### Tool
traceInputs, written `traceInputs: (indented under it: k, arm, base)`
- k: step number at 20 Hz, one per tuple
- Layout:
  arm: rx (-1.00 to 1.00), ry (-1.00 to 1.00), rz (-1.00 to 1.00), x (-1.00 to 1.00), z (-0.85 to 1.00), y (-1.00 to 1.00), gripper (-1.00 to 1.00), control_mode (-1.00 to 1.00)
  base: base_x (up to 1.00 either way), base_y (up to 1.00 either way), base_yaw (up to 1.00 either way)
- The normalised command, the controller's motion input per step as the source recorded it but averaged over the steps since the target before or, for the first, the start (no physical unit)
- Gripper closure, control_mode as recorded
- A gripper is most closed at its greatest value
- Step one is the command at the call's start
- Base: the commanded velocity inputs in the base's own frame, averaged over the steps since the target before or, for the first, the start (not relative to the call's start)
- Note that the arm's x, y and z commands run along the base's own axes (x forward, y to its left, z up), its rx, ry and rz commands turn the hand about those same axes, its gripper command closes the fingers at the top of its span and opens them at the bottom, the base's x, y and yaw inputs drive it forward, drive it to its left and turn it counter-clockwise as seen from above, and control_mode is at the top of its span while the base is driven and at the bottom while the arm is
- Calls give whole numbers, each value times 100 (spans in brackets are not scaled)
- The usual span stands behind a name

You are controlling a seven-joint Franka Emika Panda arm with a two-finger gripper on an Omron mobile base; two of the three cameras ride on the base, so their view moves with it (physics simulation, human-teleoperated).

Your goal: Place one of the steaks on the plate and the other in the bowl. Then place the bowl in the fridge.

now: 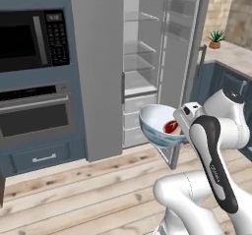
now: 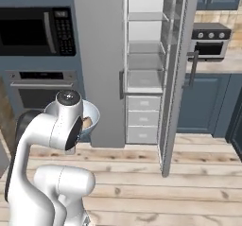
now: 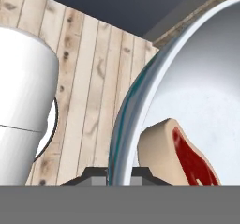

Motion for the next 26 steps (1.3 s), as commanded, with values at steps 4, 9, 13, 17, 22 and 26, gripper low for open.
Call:
traceInputs:
  k: [4, 9, 13, 17, 22, 26]
  arm:
    - [0, 0, 0, 0, 0, 0, 100, 100]
    - [0, 0, 0, 0, 0, 0, 100, 100]
    - [0, 0, 0, 0, 0, 0, 100, 100]
    - [0, 0, 0, 0, 0, 0, 100, 100]
    - [0, 0, 0, 0, 0, 0, 100, 100]
    - [0, 0, 0, 0, 0, 0, 100, 100]
  base:
    - [75, -4, 0]
    - [62, -29, 0]
    - [56, -39, 0]
    - [61, -24, 0]
    - [69, -24, 0]
    - [65, -35, 0]
